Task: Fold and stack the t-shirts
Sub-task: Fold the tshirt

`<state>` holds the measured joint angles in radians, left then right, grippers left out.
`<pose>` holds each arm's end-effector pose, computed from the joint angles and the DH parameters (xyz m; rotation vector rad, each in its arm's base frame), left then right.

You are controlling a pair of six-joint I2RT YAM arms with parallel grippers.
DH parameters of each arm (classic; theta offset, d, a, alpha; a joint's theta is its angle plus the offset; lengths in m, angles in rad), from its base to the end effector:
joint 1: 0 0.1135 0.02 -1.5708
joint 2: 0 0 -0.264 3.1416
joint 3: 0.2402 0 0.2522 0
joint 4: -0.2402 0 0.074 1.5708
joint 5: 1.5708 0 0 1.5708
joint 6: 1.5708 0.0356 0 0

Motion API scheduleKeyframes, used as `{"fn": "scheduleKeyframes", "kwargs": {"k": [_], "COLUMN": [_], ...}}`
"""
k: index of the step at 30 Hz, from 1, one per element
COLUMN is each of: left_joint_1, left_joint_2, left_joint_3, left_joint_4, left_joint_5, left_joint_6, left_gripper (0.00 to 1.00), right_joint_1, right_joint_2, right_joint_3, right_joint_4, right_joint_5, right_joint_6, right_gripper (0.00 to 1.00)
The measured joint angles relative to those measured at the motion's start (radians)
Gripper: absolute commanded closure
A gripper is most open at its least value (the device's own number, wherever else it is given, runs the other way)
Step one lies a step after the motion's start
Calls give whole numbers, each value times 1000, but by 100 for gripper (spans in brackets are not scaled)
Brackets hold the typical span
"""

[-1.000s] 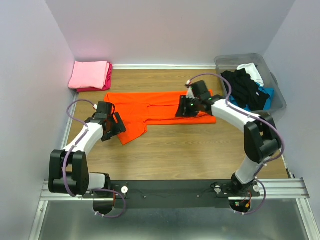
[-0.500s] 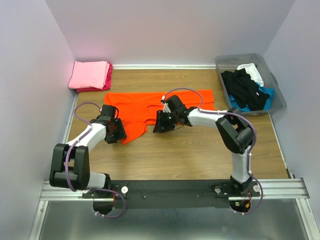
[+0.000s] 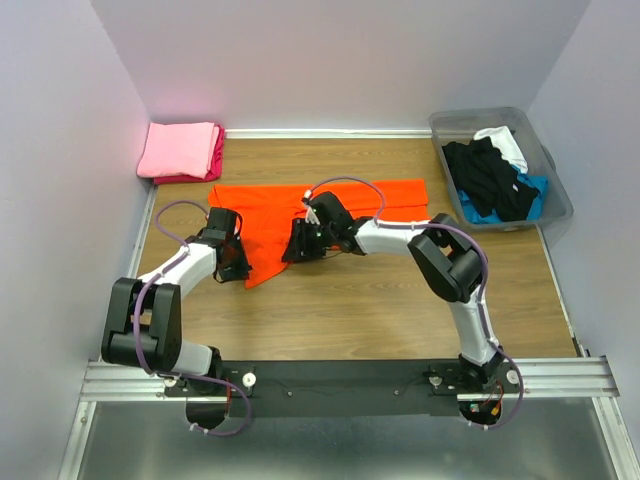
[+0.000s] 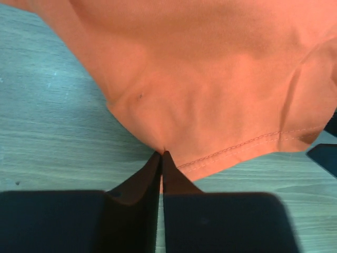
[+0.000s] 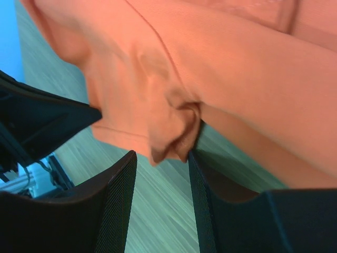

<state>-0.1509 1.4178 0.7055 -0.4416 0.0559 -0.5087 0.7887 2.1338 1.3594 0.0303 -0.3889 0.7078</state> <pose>0.2456 -0.0394 0.1596 -0.4739 2.7122 -0.2614 0.3123 0.3335 0.1359 -0.3238 2.5441 1.1313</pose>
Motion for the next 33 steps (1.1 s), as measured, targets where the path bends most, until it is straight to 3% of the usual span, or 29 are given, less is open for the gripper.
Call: {"fn": "scheduleKeyframes", "kwargs": {"k": [3, 6, 7, 10, 16, 22, 33], "left_joint_1": [0, -1, -1, -1, 6, 39, 60], "left_joint_2": [1, 1, 1, -1, 0, 33, 280], "left_joint_3": [0, 0, 0, 0, 53, 241, 481], "left_joint_4": [5, 6, 5, 5, -48, -50, 68], "left_joint_5": [6, 8, 8, 7, -12, -53, -79], "left_joint_6": [1, 2, 2, 1, 0, 0, 16], "left_gripper": [100, 100, 100, 100, 100, 100, 100], "right_joint_1": [10, 12, 13, 13, 12, -23, -142], "right_joint_2": [15, 21, 25, 32, 32, 32, 198], "right_joint_3": [14, 16, 16, 16, 51, 157, 439], "right_joint_4": [14, 21, 21, 12, -13, -50, -78], "right_joint_5": [0, 1, 5, 15, 44, 48, 27], "right_joint_6": [17, 31, 30, 33, 19, 5, -17], "right_gripper": [51, 72, 85, 99, 99, 99, 96]}}
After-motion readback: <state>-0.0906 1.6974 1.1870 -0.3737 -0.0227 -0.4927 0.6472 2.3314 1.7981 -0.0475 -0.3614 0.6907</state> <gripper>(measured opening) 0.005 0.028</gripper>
